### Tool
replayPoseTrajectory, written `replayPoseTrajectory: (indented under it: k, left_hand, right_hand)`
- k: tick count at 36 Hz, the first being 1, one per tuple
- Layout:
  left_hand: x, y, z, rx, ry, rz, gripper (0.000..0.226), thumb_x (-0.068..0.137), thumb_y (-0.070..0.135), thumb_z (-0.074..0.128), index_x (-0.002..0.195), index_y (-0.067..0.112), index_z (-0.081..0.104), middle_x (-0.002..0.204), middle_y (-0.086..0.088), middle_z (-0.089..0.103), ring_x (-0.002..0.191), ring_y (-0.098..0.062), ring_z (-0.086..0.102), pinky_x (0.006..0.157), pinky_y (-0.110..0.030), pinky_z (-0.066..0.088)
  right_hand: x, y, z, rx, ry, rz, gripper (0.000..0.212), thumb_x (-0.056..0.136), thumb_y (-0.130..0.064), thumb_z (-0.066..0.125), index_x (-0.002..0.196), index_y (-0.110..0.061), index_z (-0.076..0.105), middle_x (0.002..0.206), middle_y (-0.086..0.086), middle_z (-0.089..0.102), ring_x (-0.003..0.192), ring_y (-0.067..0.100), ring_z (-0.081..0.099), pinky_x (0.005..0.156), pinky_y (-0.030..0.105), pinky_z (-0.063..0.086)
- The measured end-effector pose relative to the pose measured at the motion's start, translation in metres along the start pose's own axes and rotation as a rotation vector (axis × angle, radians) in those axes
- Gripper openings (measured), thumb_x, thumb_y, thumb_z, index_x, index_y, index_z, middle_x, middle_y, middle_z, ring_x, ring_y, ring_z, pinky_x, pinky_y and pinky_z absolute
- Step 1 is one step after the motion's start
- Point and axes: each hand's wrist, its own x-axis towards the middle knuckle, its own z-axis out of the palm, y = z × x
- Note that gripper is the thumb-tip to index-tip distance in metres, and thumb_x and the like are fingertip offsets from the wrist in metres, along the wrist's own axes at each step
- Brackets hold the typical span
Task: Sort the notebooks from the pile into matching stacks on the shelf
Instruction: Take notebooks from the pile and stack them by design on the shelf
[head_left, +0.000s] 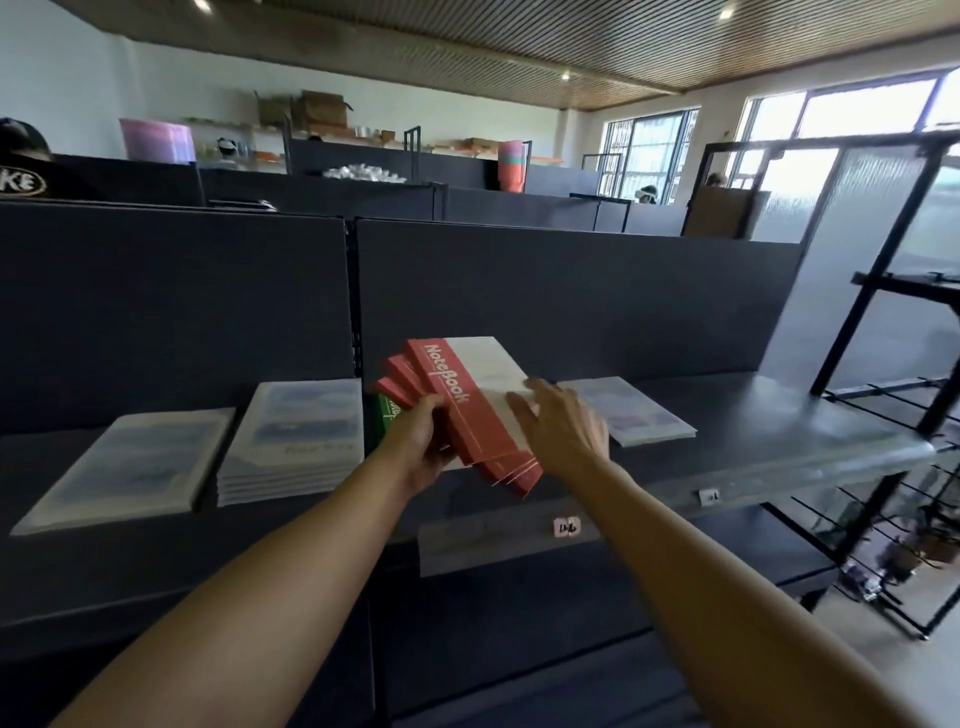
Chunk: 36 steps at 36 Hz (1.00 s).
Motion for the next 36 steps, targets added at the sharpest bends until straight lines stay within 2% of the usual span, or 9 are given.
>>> replayPoseTrajectory:
  k: [4,9,14,19,22,26,29,33,36]
  left_hand:
    - [0.014,-0.001,0.003,0.074,-0.011,-0.049,0.019,0.099,0.022,0.046,0.105,0.013,0.061,0.102,-0.01,0.068,0.094,-0.023,0.064,0.087,-0.037,0.05]
    - [0.024,-0.007,0.016,0.119,-0.04,-0.057,0.021,0.095,0.02,0.055,0.114,0.013,0.062,0.107,-0.01,0.07,0.099,-0.026,0.066,0.084,-0.035,0.053]
    - [0.027,-0.002,0.045,0.057,-0.052,0.011,0.02,0.093,0.005,0.051,0.107,0.012,0.063,0.094,-0.009,0.069,0.088,-0.023,0.064,0.079,-0.033,0.05]
    - [0.031,0.003,0.076,0.175,-0.044,0.121,0.03,0.085,-0.008,0.049,0.102,0.01,0.066,0.098,-0.01,0.069,0.093,-0.025,0.064,0.078,-0.035,0.051]
    - [0.036,-0.006,0.089,0.28,-0.005,0.164,0.033,0.083,-0.01,0.054,0.107,0.01,0.064,0.103,-0.01,0.069,0.097,-0.026,0.064,0.077,-0.035,0.05]
    - [0.039,-0.034,0.101,0.339,0.091,0.181,0.032,0.082,-0.008,0.062,0.101,0.018,0.062,0.104,-0.004,0.069,0.103,-0.024,0.062,0.093,-0.043,0.048]
    - [0.039,-0.06,0.104,0.383,0.184,0.192,0.043,0.083,-0.004,0.066,0.119,0.017,0.051,0.112,-0.002,0.064,0.105,-0.019,0.059,0.086,-0.034,0.047]
    - [0.037,-0.091,0.114,0.717,0.256,0.253,0.051,0.087,-0.005,0.056,0.131,0.016,0.042,0.116,0.001,0.057,0.109,-0.016,0.053,0.089,-0.026,0.042]
    - [0.04,-0.087,0.122,0.759,0.299,0.273,0.05,0.092,-0.001,0.053,0.137,0.015,0.036,0.122,-0.002,0.056,0.111,-0.016,0.052,0.095,-0.03,0.044]
  right_hand:
    - [0.026,0.027,0.01,0.251,-0.158,0.324,0.063,0.093,-0.056,0.044,0.141,-0.016,0.035,0.132,0.011,0.054,0.112,0.031,0.057,0.083,0.039,0.048]
    - [0.043,0.054,0.016,0.705,-0.23,0.581,0.04,0.086,-0.039,0.066,0.112,-0.01,0.06,0.104,0.009,0.066,0.094,0.028,0.063,0.089,0.046,0.053]
    - [0.058,0.079,0.004,1.006,-0.192,0.546,0.016,0.087,-0.007,0.063,0.1,-0.015,0.058,0.1,0.011,0.064,0.096,0.032,0.061,0.087,0.051,0.052]
    - [0.061,0.101,-0.011,1.243,-0.197,0.428,0.033,0.084,0.007,0.057,0.115,-0.005,0.056,0.106,0.017,0.064,0.098,0.038,0.061,0.084,0.054,0.053]
    - [0.058,0.12,-0.018,1.294,-0.232,0.369,0.029,0.083,0.015,0.052,0.108,-0.001,0.056,0.098,0.015,0.064,0.093,0.034,0.061,0.077,0.049,0.054]
    - [0.049,0.143,-0.018,1.231,-0.281,0.374,0.026,0.085,0.015,0.048,0.096,-0.008,0.054,0.088,0.008,0.061,0.083,0.024,0.059,0.056,0.026,0.053]
    - [0.043,0.157,-0.005,1.107,-0.394,0.387,0.03,0.083,0.013,0.047,0.109,-0.001,0.053,0.094,0.011,0.061,0.091,0.027,0.06,0.065,0.029,0.052]
    - [0.035,0.159,0.003,0.849,-0.446,0.315,0.024,0.084,0.008,0.042,0.093,-0.012,0.053,0.08,0.003,0.053,0.072,0.014,0.05,0.056,0.022,0.042]
    - [0.043,0.158,0.006,0.808,-0.397,0.274,0.037,0.086,0.006,0.038,0.119,-0.006,0.049,0.1,0.008,0.056,0.095,0.025,0.055,0.074,0.035,0.052]
